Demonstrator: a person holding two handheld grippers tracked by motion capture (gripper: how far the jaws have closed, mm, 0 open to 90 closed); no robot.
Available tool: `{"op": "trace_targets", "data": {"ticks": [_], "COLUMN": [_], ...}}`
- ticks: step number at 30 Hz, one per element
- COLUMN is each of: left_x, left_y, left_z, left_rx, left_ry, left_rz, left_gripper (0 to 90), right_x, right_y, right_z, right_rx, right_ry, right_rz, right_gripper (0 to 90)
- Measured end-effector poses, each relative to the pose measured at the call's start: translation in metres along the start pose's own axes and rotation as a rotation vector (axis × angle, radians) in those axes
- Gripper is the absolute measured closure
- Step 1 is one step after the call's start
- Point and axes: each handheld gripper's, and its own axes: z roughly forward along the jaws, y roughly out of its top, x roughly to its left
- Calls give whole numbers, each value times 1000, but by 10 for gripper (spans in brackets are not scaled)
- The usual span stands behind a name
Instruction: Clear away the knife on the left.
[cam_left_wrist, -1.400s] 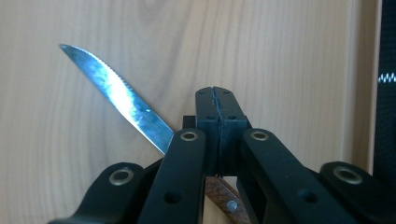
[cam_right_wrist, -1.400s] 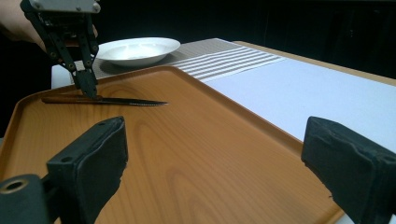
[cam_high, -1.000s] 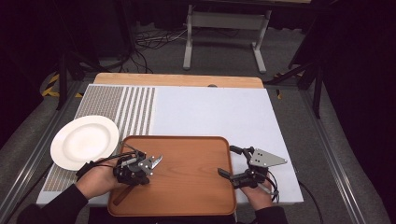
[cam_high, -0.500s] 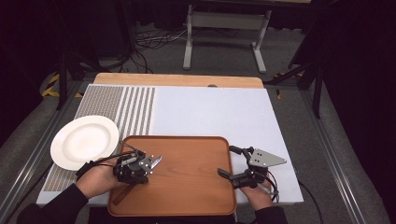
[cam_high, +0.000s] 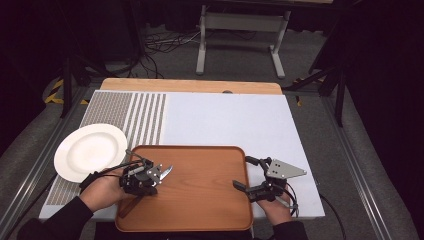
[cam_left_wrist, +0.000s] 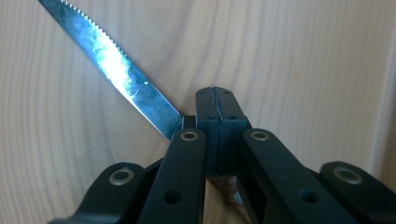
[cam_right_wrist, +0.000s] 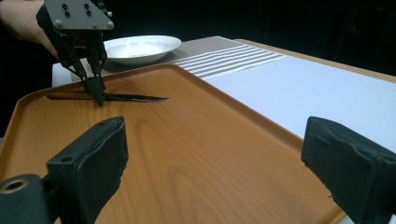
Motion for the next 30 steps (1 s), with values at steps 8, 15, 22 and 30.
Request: {"op": "trace_targets", "data": {"ticks": [8, 15, 22, 30], "left_x": [6, 10, 15, 19], "left_y": [-8, -16, -21, -27], "left_z": [-2, -4, -5, -6], "left_rx": [-7, -7, -9, -24], "left_ry": [1, 7, 5, 7], "left_rz": [-34, -62, -80, -118], "left_gripper": [900, 900, 900, 900], "right_x": [0, 0, 0, -1], "right_y": [0, 0, 0, -1], "right_z": [1, 1, 1, 1], "right_rx": [2, 5, 7, 8], "right_ry": [0, 0, 1, 1], "right_rz": [0, 1, 0, 2], "right_gripper": [75, 76, 76, 75]}}
